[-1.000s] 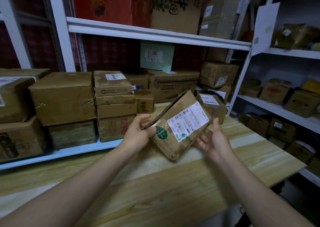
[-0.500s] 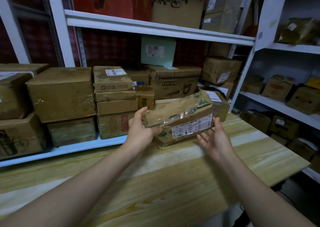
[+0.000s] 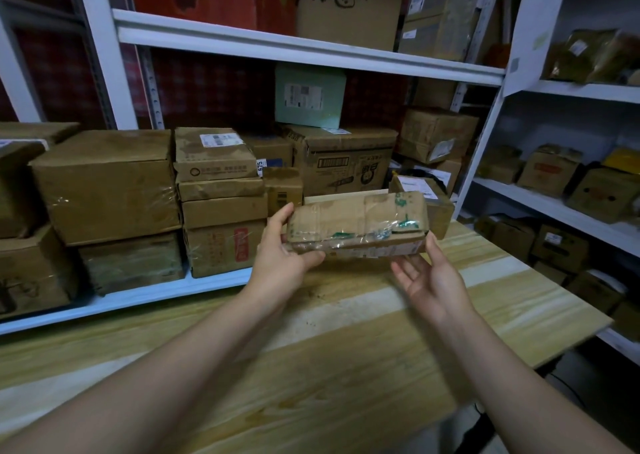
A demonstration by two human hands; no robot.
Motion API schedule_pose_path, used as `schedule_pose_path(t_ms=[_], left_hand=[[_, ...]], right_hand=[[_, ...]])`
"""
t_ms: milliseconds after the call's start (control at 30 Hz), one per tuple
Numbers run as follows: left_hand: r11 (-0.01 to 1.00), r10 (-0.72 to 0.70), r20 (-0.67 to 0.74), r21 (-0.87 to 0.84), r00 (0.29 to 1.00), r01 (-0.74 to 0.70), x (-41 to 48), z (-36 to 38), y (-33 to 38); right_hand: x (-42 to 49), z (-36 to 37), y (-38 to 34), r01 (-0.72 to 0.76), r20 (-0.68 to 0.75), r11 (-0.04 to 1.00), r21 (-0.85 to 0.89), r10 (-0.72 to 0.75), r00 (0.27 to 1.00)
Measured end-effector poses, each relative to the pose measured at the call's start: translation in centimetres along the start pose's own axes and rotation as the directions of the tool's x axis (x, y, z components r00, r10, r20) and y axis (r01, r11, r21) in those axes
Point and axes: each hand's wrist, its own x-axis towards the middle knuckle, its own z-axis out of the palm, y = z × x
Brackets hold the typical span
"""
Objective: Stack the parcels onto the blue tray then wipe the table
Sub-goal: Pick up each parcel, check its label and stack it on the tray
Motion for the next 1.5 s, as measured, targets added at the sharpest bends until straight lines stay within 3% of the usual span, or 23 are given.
schedule_pose_path(t_ms=[133,300,733,1033,1300,1500], left_hand=[[0.999,-0.013,-0.020,-0.049,1.000,0.012,0.0,0.2,0.4],[0.995,-0.034,-0.053,-0.097,0.998,0.029,0.2,0.3,0.6],[0.996,-0.064,-0.133,-0.074,0.989,0.054,0.3,0.3,0.5],[0.971,-0.108,-0.114,-0.224,0.988,0.080,0.1,-0.1,1.3],[0.903,-0.174,-0.055,-0.408,0.983,0.137,-0.1,0.0,1.7],[0.917,-0.156,-0.113,-0.386,0.981,0.101,0.1,0.2,1.6]], right_hand=[[0.0,-0.5,-0.1,-0.001,0.010,0.999,-0.050,0.002,1.000],[-0.1,-0.5,-0.1,-0.029,0.010,0.999,0.025,0.028,1.000],[-0.3,0.0,0.0,0.001,0.119,1.000,0.019,-0.003,0.993],[-0.3,0.5,0.0,0.035,0.100,0.999,0.017,-0.036,0.994],[-0.8,0.5,-0.1,0.088,0.111,0.991,-0.096,-0.077,0.991],[-1.0,0.6,-0.7,0.089,0.075,0.993,-0.071,-0.084,0.994]])
